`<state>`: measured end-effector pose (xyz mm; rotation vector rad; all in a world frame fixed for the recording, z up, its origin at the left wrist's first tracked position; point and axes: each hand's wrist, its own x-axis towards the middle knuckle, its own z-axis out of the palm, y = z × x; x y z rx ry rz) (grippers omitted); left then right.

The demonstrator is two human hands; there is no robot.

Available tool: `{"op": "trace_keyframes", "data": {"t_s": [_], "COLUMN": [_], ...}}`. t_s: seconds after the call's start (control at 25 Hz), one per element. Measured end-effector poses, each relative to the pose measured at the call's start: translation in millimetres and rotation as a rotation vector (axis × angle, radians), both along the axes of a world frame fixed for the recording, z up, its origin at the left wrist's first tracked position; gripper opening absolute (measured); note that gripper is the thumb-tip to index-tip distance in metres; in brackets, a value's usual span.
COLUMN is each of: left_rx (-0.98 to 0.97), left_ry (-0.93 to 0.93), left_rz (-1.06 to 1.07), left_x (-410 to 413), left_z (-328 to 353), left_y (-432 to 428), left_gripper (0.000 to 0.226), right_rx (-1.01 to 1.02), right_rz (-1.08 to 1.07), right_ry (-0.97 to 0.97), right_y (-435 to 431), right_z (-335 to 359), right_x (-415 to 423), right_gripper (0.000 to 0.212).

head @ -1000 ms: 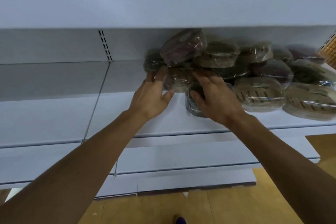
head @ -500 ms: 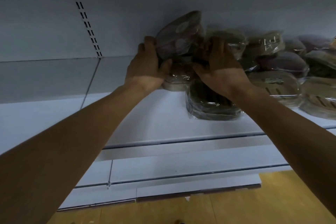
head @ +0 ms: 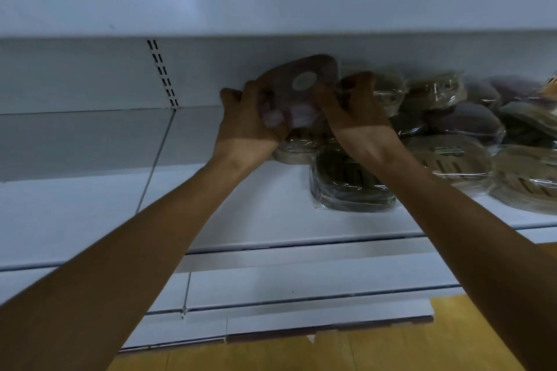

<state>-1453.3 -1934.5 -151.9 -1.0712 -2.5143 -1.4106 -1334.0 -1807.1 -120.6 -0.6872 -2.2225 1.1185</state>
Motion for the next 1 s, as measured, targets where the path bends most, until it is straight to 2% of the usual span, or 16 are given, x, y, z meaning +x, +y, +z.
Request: {"op": "trace_keyframes", "data": {"t_s": [0.16,0.28,0.48,0.64,0.88,1.0], "left_rx": [0.124,0.191,0.225,0.247,0.33,0.379], "left_ry": [-0.079,-0.246,-0.533,-0.628,-0.739,-0.834], "left_rz": [-0.044,-0.045,0.011,-0.07,-0.175,-0.248], "left_x": [36.2,64.6,95.4,101.7,106.8,100.8], "left_z": [1.5,7.2,5.4,7.2,22.3,23.4], "left_y": [-41.3,-73.8,-121.0,-140.8,-162.4,-174.5], "left_gripper": [0.062,0.06,0.065,0.043,0.051,0.069], "right_rx": [-0.152,-0.215,-0.365,-0.385,-0.495,-0.554], "right_rz": [0.009,0.056,0.182,0.241,0.239,0.241], "right_ry": [0.001,-0.022,0.054,0.045,0.014,-0.025], "right_y": [-21.8,-44.0,-83.4,-104.3,-124.9,-128.8], "right_z": [-1.9,-6.4,-2.6,1.3,2.9,6.2], "right_x": [21.0,41.5,82.2,92.6,98.9,99.4], "right_gripper": [0.049,0.029,0.035,0.038,0.042,0.046]}}
